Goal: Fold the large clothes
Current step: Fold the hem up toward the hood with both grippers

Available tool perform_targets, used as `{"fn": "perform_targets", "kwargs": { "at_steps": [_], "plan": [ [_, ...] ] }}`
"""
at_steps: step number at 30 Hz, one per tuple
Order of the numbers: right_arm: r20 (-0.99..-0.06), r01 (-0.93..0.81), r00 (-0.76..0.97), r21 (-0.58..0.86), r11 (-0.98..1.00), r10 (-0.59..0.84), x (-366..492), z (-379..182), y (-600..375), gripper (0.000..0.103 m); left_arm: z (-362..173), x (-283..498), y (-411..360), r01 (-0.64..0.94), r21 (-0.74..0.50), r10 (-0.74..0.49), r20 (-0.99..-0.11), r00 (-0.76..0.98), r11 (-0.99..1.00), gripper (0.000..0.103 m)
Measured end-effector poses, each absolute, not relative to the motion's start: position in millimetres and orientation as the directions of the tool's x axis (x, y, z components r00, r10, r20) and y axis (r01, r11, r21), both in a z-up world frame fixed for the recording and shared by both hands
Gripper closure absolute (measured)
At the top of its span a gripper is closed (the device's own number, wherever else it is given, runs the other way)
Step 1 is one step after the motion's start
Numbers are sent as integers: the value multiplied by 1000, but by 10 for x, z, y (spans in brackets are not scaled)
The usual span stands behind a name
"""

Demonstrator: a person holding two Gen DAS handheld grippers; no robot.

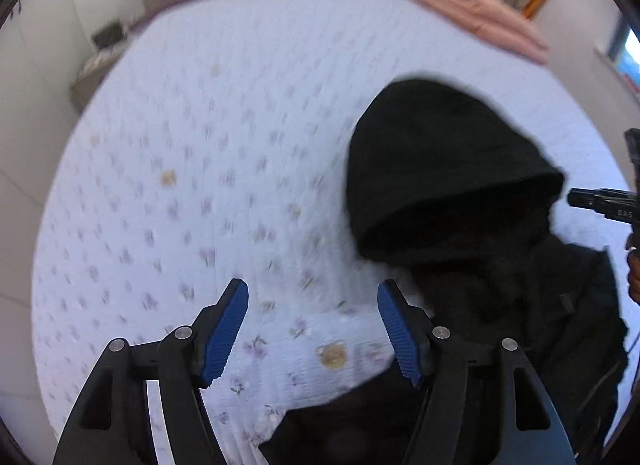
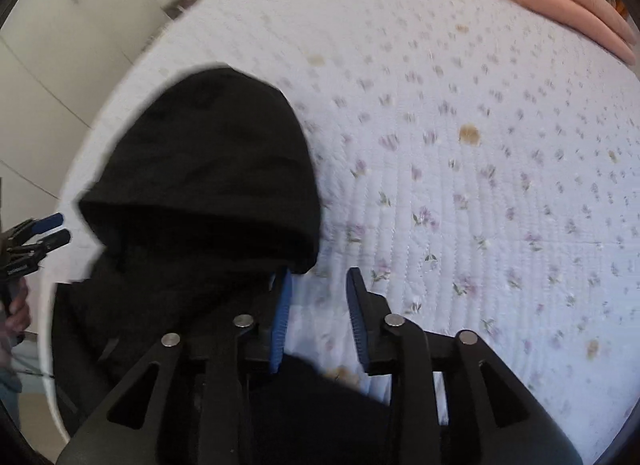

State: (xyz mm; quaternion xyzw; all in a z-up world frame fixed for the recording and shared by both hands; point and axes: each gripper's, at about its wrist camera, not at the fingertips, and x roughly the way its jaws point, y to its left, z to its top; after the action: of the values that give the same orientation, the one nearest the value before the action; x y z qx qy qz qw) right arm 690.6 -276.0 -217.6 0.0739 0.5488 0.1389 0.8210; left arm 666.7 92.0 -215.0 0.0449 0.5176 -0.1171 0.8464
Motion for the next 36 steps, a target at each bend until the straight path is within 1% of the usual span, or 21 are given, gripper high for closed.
{"fn": "perform_targets", "kwargs": {
  "at_steps": [1, 2, 3, 4, 6, 8, 9, 10, 11, 12, 14, 17, 20, 24, 28, 30, 32, 33, 34, 35, 36],
  "plan": [
    [-864, -159, 385, 283, 946, 323, 6868, -2065, -2749, 59, -2016, 6677, 888, 261, -46, -167, -869, 465, 964, 34],
    [-847, -174, 415, 285, 943, 333, 6848, -1939, -2723, 53, -1861, 6665, 822, 275, -54, -193, -838, 510, 960, 34],
    [-826, -191, 451, 280, 941, 338, 6859, -1785, -2657, 53, -1733, 6677, 747, 287, -82, -234, -804, 547, 954, 34],
    [-816, -201, 465, 279, 939, 343, 6894, -1729, -2599, 53, -1682, 6720, 677, 301, -103, -263, -788, 557, 948, 34],
    [-798, -229, 473, 298, 927, 373, 7021, -1633, -2412, 53, -1688, 6877, 431, 318, -92, -264, -788, 556, 944, 34],
    [-806, -240, 478, 262, 935, 349, 7178, -1665, -2197, 53, -1866, 7036, 231, 332, -61, -241, -810, 534, 941, 34],
    [-818, -240, 476, 233, 942, 324, 7257, -1739, -2095, 53, -2015, 7130, 168, 337, -80, -250, -829, 500, 938, 34],
    [-825, -244, 467, 227, 943, 319, 7334, -1828, -2049, 53, -2138, 7288, 126, 334, -106, -262, -845, 467, 937, 37],
    [-835, -251, 447, 227, 941, 321, 7390, -1936, -1996, 53, -2339, 7361, 125, 322, -143, -277, -864, 420, 936, 44],
    [-845, -254, 430, 225, 941, 318, 7421, -2028, -1970, 53, -2485, 7308, 117, 319, -166, -287, -878, 384, 933, 47],
    [-876, -256, 368, 228, 939, 313, 7468, -2300, -1976, 54, -2762, 7194, 139, 336, -195, -311, -889, 336, 921, 46],
    [-910, -253, 270, 249, 935, 315, 7385, -2737, -2025, 55, -2954, 7028, 247, 313, -255, -362, -862, 355, 915, 46],
    [-888, -258, 308, 267, 929, 341, 7326, -2797, -2074, 55, -3023, 7020, 234, 293, -269, -368, -853, 369, 917, 46],
    [-897, -250, 312, 242, 938, 314, 7314, -2756, -2022, 54, -2954, 6984, 172, 298, -242, -345, -864, 368, 923, 45],
    [-885, -271, 289, 291, 918, 366, 7256, -2581, -2104, 53, -2673, 6861, 144, 330, -230, -348, -864, 363, 915, 45],
    [-877, -274, 283, 314, 909, 389, 7188, -2484, -2217, 48, -2511, 6733, 170, 352, -222, -356, -854, 380, 909, 45],
    [-864, -270, 285, 344, 899, 416, 7115, -2384, -2362, 46, -2375, 6646, 204, 363, -223, -365, -846, 390, 905, 44],
    [-859, -264, 292, 349, 899, 420, 7084, -2332, -2448, 42, -2280, 6722, 276, 363, -219, -363, -844, 396, 906, 44],
    [-860, -259, 299, 345, 902, 414, 7073, -2306, -2503, 40, -2215, 6738, 327, 358, -213, -357, -841, 406, 909, 41],
    [-862, -253, 309, 333, 908, 402, 7070, -2286, -2564, 34, -2176, 6763, 355, 353, -211, -355, -838, 415, 912, 35],
    [-864, -247, 316, 324, 913, 392, 7075, -2282, -2605, 29, -2156, 6815, 398, 344, -215, -355, -836, 418, 914, 33]
  ]
}}
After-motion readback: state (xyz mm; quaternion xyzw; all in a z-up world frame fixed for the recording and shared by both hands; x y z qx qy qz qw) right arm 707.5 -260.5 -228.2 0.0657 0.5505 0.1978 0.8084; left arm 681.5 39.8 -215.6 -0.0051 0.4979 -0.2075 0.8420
